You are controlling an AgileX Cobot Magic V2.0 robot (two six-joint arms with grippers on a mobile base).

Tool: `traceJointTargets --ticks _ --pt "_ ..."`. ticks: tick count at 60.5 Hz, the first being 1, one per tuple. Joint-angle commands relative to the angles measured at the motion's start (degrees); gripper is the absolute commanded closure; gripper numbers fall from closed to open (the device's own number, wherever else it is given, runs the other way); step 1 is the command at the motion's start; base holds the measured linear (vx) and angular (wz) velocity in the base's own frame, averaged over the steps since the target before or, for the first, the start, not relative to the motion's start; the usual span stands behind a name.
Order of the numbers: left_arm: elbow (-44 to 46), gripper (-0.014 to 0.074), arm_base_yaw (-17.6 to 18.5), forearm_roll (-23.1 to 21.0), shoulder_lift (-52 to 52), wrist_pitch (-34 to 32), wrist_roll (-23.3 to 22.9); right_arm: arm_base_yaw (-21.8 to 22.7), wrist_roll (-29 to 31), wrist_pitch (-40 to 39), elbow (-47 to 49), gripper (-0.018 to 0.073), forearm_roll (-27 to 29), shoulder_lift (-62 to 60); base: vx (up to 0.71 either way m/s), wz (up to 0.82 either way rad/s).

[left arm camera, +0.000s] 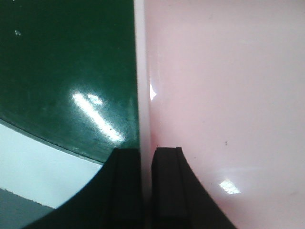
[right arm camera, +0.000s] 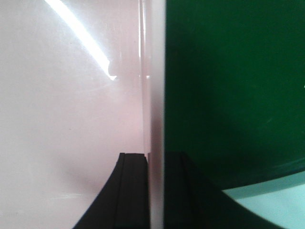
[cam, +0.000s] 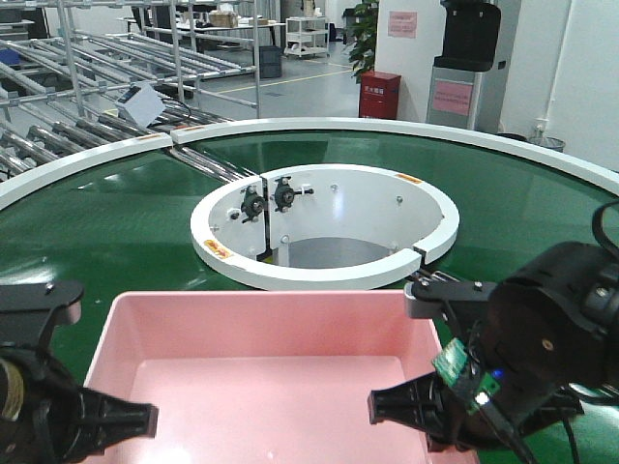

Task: Grab pink bin and stack on right shelf
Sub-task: 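Close both grippers on the pink bin's side walls and lift, then hold the pink bin with both grippers while turning toward the table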

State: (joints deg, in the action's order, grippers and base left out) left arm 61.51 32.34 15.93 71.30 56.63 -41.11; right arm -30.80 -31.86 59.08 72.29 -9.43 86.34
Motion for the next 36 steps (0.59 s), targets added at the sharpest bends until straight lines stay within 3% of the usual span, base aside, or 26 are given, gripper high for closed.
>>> traceJointTargets --ticks 1,36 --pt "-0.25 0.0555 0.16 3.88 -2.82 -2.74 -1.79 0.53 -0.58 -1.75 0.05 0.0568 -5.54 -3.05 0.0 0.0" --pt "-0.24 0.0555 0.16 3.82 -2.71 -2.24 -1.85 0.53 -0.32 -1.41 0.01 0.0568 -5.59 -3.05 0.0 0.0"
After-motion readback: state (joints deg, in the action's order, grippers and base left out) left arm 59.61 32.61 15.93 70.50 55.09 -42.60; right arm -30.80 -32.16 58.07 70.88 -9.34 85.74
